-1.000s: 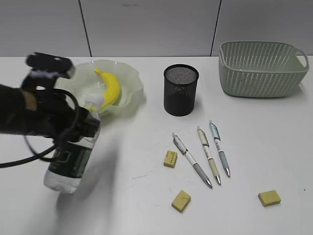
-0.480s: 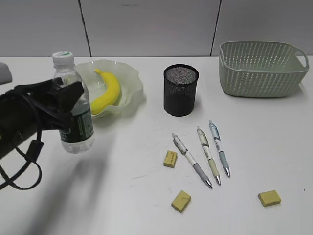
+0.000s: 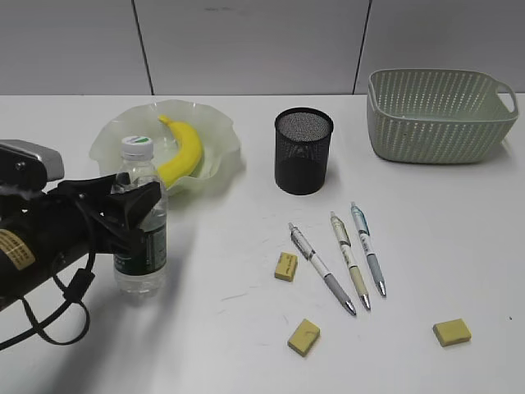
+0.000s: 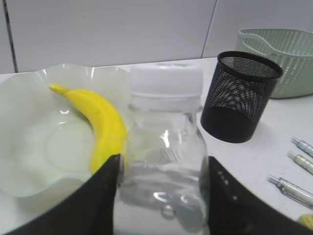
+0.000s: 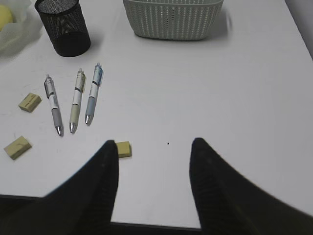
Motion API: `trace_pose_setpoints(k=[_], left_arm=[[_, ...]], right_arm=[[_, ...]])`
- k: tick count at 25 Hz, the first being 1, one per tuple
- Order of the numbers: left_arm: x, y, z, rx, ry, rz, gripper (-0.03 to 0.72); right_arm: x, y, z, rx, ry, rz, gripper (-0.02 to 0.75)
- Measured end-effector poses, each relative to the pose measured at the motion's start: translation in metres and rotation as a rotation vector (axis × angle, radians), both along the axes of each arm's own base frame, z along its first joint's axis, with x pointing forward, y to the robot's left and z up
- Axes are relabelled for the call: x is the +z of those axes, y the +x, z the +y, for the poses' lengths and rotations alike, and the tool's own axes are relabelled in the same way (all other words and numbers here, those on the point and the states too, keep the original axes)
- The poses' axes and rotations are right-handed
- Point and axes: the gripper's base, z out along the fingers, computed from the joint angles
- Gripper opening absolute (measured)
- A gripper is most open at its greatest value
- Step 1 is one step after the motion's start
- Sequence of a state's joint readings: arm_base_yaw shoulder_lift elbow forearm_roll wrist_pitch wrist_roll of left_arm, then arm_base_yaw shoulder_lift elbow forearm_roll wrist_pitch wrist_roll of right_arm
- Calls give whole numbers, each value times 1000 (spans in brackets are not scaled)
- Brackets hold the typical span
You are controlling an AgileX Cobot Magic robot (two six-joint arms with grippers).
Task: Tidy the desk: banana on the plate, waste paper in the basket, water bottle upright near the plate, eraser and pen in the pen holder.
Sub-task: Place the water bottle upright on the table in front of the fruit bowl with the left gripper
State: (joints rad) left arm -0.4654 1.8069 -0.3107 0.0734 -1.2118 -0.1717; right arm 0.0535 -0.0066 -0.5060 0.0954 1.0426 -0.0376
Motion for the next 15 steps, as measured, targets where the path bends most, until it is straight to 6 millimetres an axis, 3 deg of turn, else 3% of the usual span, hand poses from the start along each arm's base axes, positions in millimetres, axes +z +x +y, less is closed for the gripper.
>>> trace_pose_setpoints(k=[15], left_arm=[[-1, -7, -6, -102, 16, -7, 412]], right_arm=[[0, 0, 0, 0, -1, 0, 383]])
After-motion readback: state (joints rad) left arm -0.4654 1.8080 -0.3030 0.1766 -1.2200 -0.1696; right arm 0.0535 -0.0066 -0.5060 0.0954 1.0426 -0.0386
